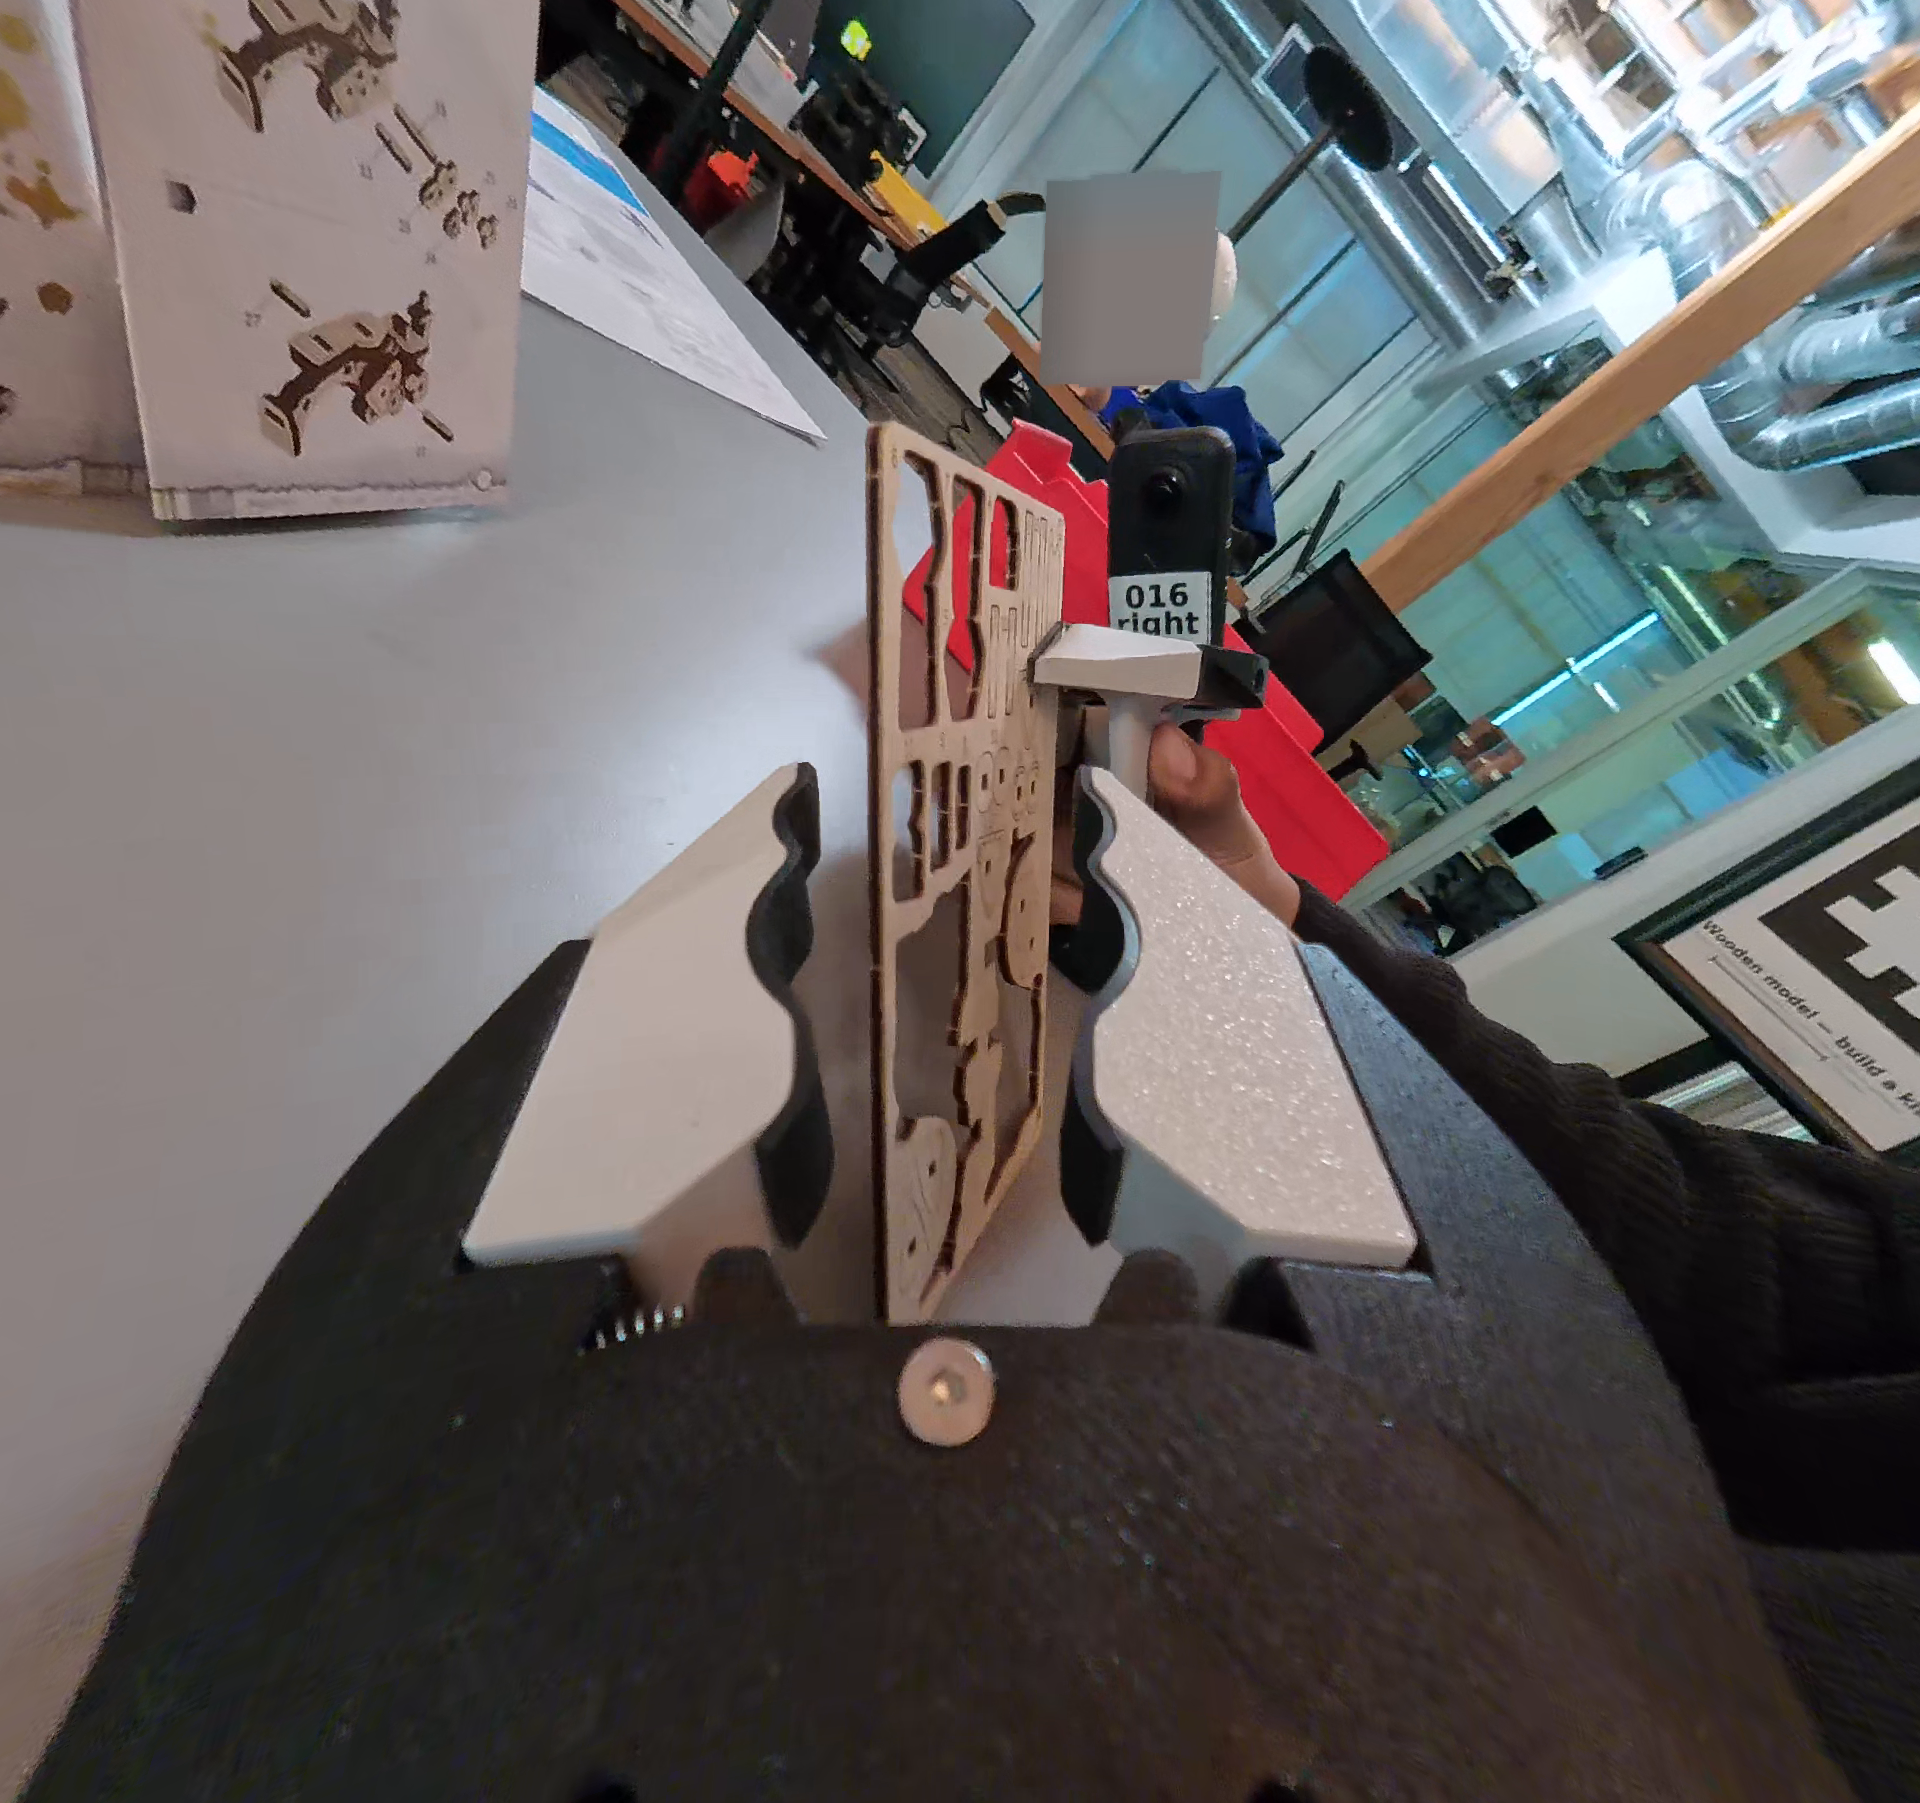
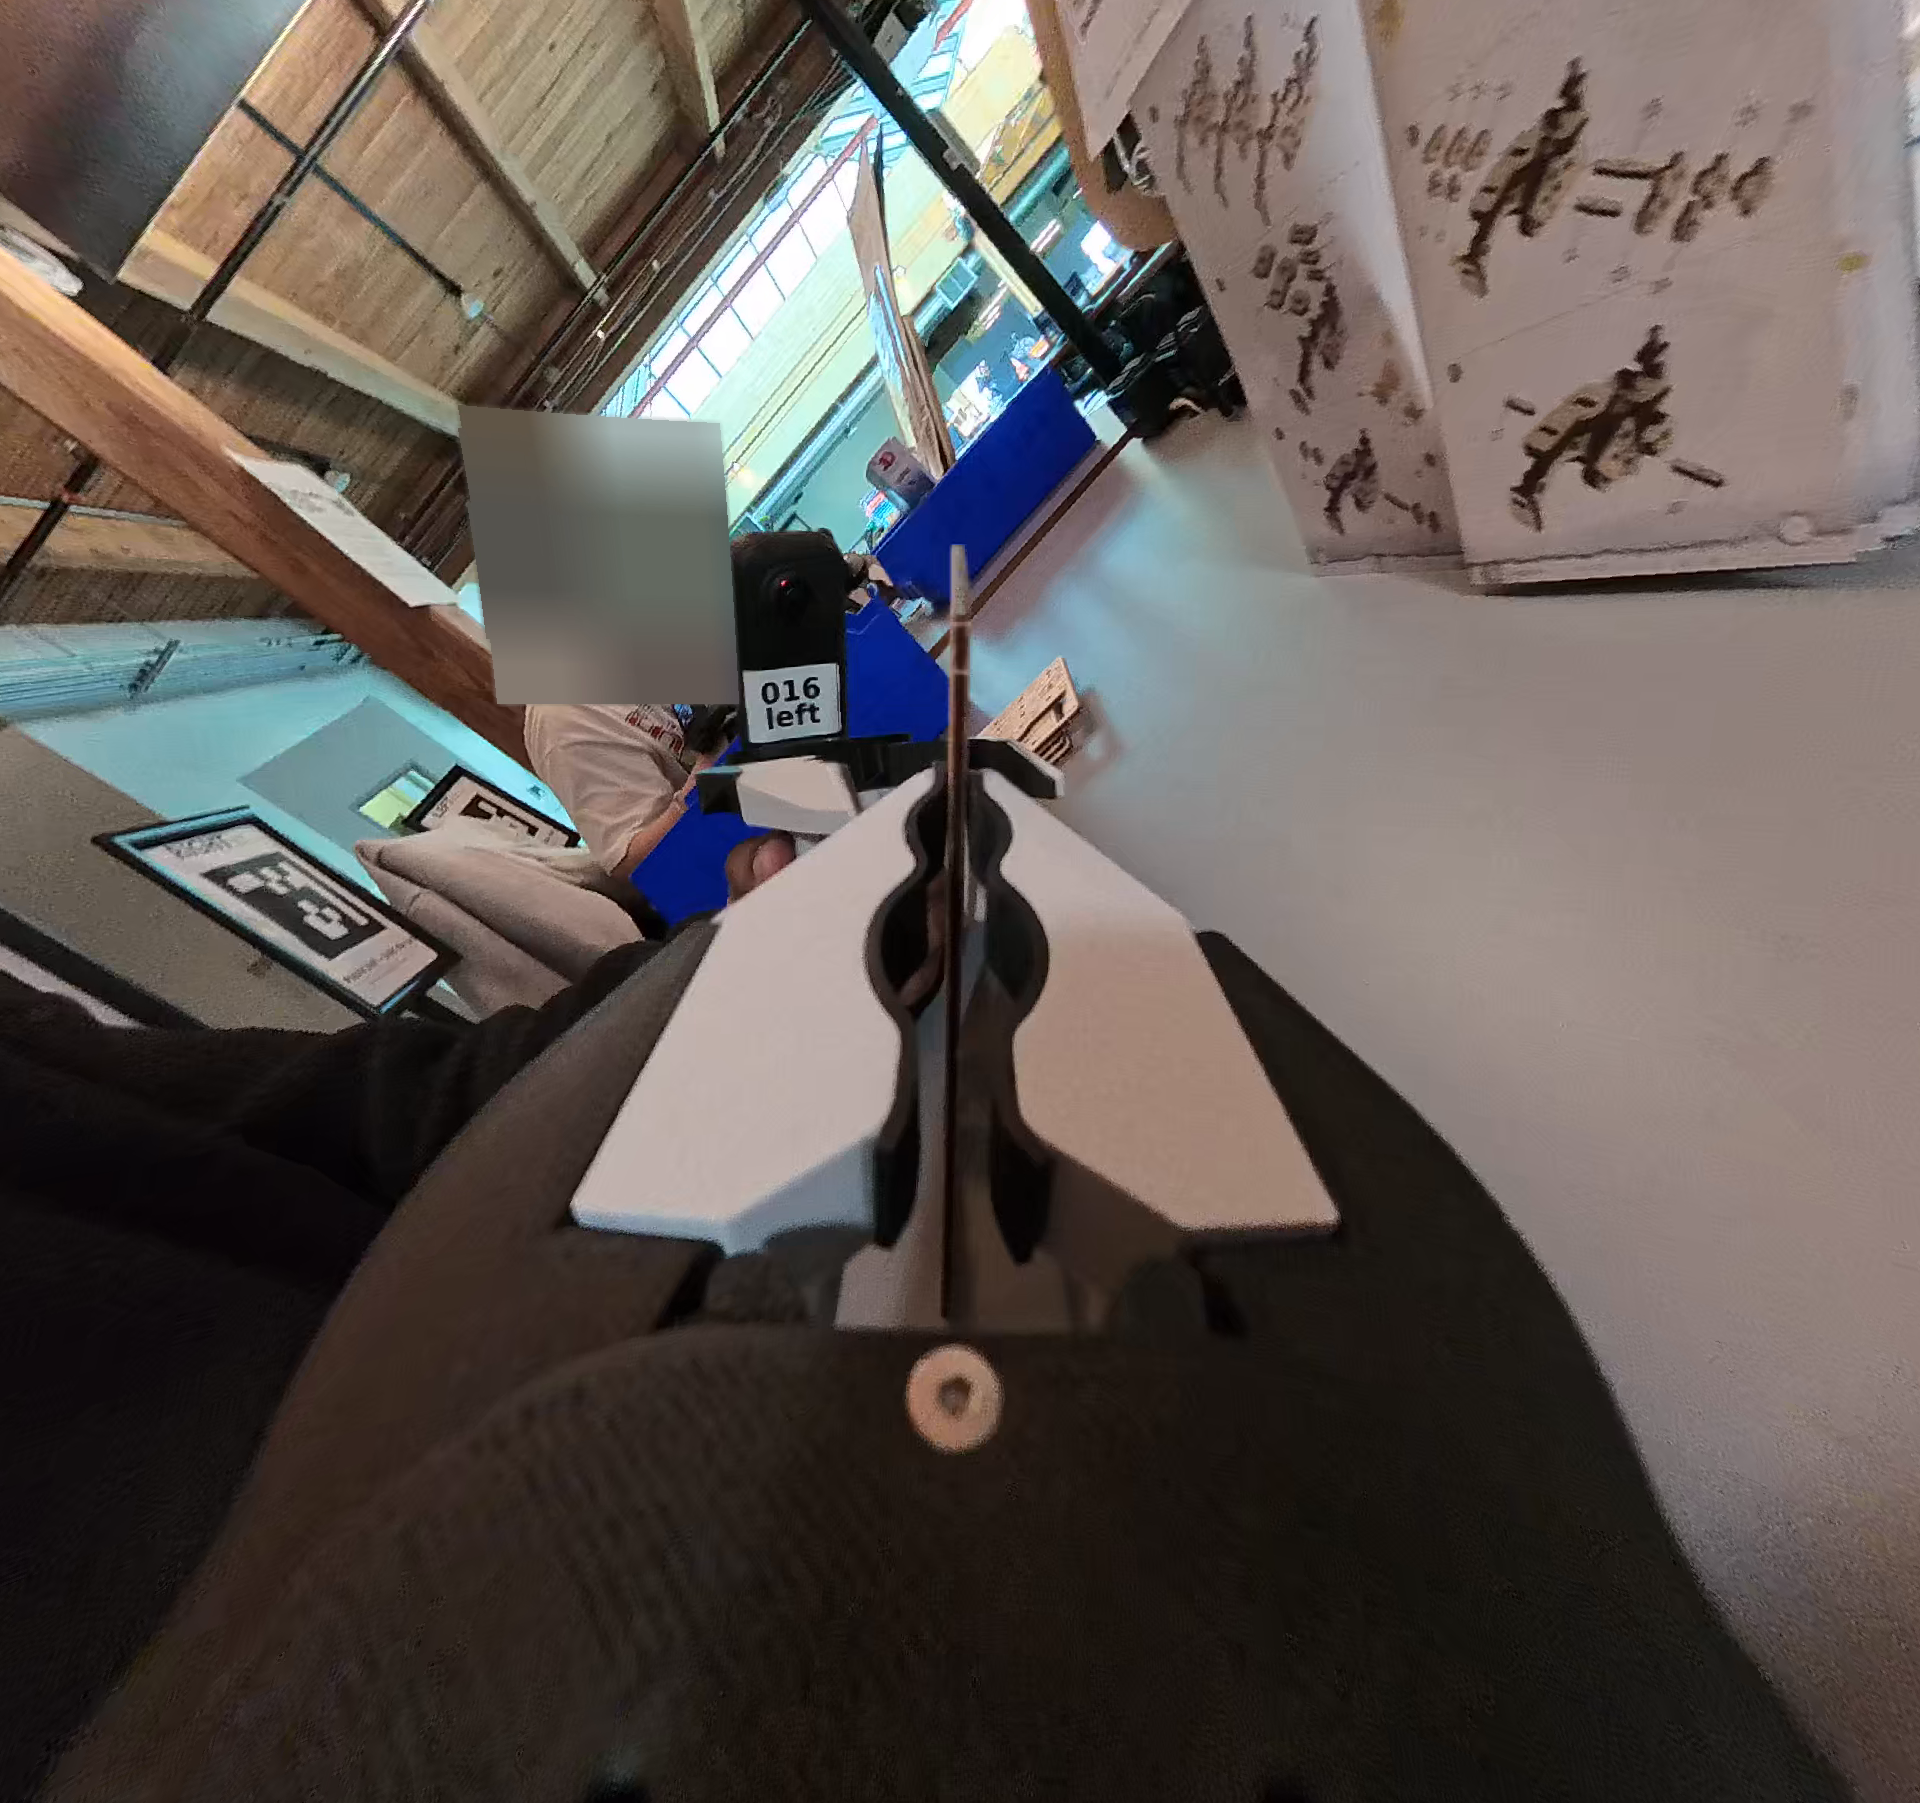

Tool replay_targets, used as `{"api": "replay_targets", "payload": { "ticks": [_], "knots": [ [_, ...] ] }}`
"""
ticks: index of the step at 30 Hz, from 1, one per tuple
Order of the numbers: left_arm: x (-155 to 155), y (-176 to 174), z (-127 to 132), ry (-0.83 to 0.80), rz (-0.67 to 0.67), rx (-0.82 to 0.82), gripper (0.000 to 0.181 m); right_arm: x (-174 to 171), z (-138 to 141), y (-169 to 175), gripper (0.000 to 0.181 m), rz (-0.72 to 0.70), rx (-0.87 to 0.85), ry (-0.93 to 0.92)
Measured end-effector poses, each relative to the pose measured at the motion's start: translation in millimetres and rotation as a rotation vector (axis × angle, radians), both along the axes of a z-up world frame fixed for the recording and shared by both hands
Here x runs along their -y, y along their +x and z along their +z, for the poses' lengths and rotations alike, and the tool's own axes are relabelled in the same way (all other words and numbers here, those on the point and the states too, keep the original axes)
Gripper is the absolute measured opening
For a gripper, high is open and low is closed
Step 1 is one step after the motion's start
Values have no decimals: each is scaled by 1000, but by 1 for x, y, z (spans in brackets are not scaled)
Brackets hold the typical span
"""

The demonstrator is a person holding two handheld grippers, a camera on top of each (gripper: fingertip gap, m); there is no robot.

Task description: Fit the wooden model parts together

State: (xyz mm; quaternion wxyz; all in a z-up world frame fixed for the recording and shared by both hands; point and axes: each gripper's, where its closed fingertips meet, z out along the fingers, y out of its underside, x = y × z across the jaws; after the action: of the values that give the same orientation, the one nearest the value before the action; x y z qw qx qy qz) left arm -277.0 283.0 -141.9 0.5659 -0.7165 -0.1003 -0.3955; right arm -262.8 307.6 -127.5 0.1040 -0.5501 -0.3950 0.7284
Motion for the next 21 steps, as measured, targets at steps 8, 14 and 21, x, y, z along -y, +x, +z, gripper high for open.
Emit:
{"api": "replay_targets", "payload": {
  "ticks": [8, 14, 21],
  "knots": [
    [-3, -5, 1, 9, -3, 28, 46, 11, -12, -8, 2, 57, 84, 39],
    [-4, -4, 0, 3, -10, 27, 45, 2, -2, -1, 1, 12, 14, 4],
    [-4, -1, -1, -3, -33, 30, 38, 3, 0, 5, 1, -23, 1, 38]
  ]
}}
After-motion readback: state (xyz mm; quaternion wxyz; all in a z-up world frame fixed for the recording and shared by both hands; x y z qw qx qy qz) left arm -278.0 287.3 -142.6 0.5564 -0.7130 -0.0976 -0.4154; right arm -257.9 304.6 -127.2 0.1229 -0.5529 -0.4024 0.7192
